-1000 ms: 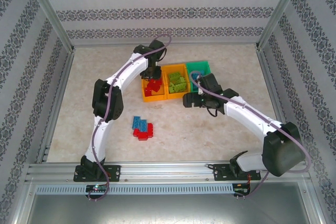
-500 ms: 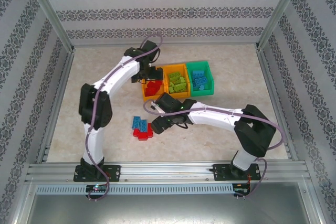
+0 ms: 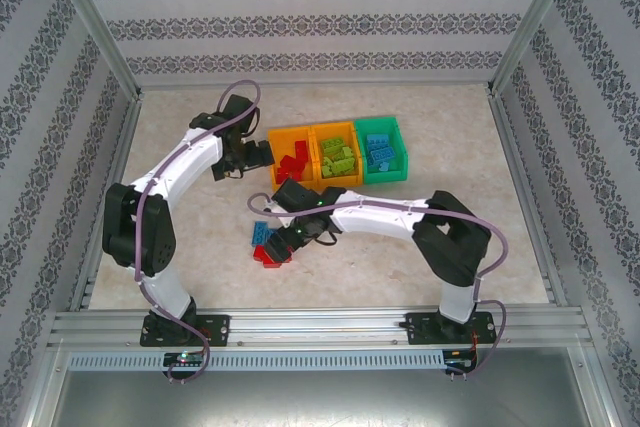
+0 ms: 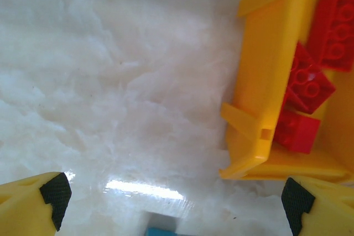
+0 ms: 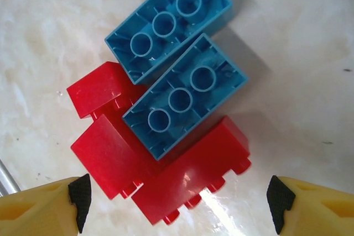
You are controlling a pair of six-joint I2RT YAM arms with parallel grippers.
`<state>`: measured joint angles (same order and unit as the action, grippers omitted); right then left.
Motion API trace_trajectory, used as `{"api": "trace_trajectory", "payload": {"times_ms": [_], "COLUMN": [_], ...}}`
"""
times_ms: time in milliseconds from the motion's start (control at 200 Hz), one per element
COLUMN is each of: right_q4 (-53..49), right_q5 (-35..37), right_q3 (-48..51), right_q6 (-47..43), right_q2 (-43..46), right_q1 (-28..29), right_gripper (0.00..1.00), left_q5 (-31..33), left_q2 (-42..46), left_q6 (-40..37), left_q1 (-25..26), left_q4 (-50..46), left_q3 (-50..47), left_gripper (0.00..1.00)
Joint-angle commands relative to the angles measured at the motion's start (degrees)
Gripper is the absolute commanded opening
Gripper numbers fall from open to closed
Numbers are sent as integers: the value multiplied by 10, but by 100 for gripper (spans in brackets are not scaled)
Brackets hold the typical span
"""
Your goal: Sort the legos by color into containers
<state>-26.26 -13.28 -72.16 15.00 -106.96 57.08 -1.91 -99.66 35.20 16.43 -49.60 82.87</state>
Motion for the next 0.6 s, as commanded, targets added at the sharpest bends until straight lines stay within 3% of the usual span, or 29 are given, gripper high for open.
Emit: {"api": "trace_trajectory", "payload": {"times_ms": [0,595], "right_q4": [-36,-53], "right_q5": [-6,57], "right_q3": [-22,22], "right_q6": [16,31], "right_q2": [-25,-18], "right_q1": [4,-28], "right_gripper": [82,72], "left_q5": [1,-12], "left_q2": [37,60], "left_q6": [2,-7], "left_q1": [-3,-11], "left_q4": [27,44], "left_q3": [-8,-51], "left_gripper": [100,100]}}
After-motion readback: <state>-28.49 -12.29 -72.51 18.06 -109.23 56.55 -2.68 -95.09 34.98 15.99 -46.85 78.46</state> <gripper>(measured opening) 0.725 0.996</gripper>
